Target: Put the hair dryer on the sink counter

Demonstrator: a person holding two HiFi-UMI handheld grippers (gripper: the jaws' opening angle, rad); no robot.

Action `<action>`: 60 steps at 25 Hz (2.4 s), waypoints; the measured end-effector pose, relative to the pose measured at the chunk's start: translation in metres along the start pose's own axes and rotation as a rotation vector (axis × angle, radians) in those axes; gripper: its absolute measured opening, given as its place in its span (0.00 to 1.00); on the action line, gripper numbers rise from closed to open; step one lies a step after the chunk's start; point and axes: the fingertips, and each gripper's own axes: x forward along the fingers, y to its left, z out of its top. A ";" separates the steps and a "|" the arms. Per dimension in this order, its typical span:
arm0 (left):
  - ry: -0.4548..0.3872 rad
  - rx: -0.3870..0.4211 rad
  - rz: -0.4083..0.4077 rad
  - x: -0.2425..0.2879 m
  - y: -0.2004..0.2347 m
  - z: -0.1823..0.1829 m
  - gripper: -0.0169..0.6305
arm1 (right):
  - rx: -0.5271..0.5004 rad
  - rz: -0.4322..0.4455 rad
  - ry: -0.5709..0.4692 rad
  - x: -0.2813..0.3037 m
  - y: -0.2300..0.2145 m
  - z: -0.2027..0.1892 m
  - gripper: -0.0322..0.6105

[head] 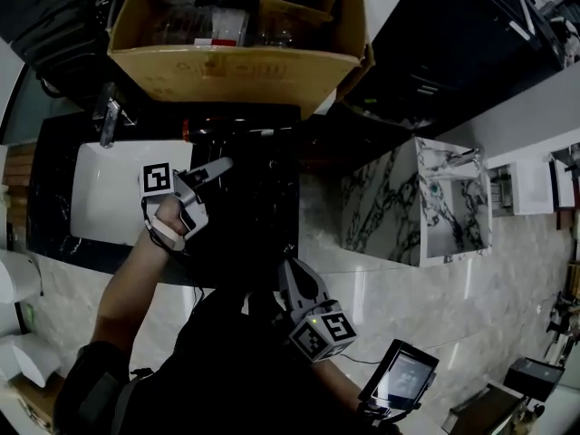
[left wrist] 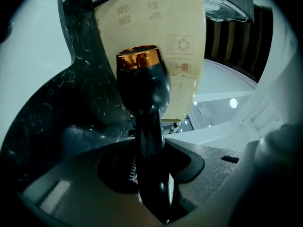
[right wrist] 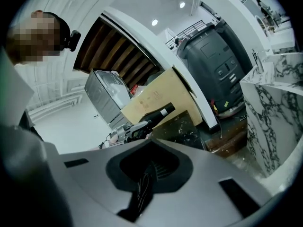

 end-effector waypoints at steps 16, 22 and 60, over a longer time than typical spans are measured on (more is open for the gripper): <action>0.086 -0.048 0.057 0.026 0.058 0.012 0.25 | 0.051 -0.057 0.016 0.025 -0.015 -0.012 0.04; 0.076 -0.039 0.044 0.026 0.059 0.011 0.25 | 0.058 -0.047 0.016 0.033 -0.015 -0.010 0.04; -0.060 0.051 0.039 -0.068 0.007 -0.035 0.37 | 0.016 0.010 0.014 0.026 0.006 -0.006 0.04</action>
